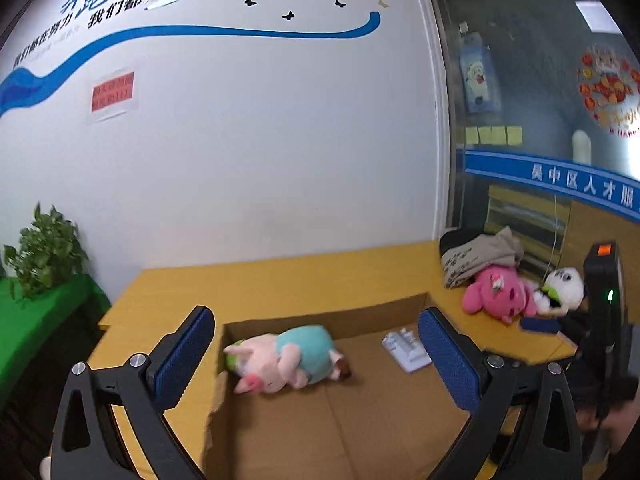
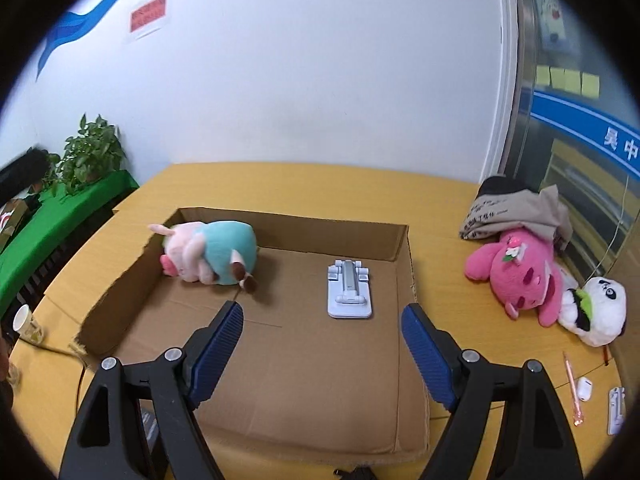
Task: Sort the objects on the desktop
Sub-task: 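Lower the phone stand into the cardboard box and open both tools, then move both tools to the black charger box and grasp it, then carry the charger box into the cardboard box and open both tools, then move both tools to the white phone case and close them on its rim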
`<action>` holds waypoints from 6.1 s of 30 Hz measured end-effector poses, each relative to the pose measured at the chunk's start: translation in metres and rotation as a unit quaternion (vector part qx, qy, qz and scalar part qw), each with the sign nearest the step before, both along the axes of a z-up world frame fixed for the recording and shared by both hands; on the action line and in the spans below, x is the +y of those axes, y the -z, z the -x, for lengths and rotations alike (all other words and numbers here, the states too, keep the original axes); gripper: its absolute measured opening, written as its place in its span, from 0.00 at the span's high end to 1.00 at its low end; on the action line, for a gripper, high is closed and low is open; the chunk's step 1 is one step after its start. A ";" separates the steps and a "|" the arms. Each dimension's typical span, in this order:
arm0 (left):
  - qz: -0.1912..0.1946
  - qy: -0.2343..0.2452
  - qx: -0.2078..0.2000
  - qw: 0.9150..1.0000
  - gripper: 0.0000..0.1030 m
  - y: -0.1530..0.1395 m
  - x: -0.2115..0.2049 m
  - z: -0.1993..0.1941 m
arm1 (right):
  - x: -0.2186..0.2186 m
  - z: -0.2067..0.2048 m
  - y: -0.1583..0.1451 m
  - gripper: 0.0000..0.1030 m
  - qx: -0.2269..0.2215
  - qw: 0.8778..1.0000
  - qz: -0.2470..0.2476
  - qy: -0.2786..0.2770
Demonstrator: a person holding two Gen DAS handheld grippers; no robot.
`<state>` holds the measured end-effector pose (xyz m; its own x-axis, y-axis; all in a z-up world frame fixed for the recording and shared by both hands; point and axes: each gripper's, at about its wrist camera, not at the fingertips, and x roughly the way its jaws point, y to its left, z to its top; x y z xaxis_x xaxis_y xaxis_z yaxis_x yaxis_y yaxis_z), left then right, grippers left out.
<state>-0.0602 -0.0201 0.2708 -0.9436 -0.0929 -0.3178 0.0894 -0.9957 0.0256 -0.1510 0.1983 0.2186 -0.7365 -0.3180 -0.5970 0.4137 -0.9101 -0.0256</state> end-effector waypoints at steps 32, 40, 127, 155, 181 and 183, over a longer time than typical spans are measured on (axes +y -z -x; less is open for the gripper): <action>-0.201 0.021 -0.230 0.952 0.00 0.166 -0.049 -0.054 | -0.058 -0.092 0.103 0.20 -0.151 0.971 -0.022 -0.185; -0.238 0.059 -0.292 0.925 0.00 0.207 -0.047 -0.039 | -0.099 -0.118 0.146 0.20 -0.200 0.944 -0.039 -0.259; -0.262 0.008 -0.320 0.910 0.33 0.197 -0.105 0.123 | -0.200 0.029 0.139 0.30 -0.217 0.947 -0.049 -0.232; -0.166 0.000 -0.138 0.976 0.63 0.078 -0.047 -0.017 | -0.058 -0.051 0.039 0.79 -0.067 0.988 0.039 -0.131; -0.175 0.135 -0.318 0.922 0.03 0.196 0.055 -0.139 | 0.082 -0.203 0.163 0.49 -0.231 0.967 0.008 -0.109; -0.196 0.135 -0.337 0.911 0.12 0.209 0.059 -0.135 | 0.075 -0.205 0.171 0.65 -0.232 0.967 -0.010 -0.104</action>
<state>0.0748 0.0387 0.0618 -0.4931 0.3586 -0.7927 -0.0650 -0.9237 -0.3775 0.0540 0.2730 0.0474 -0.3092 -0.4163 -0.8550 0.5591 -0.8069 0.1907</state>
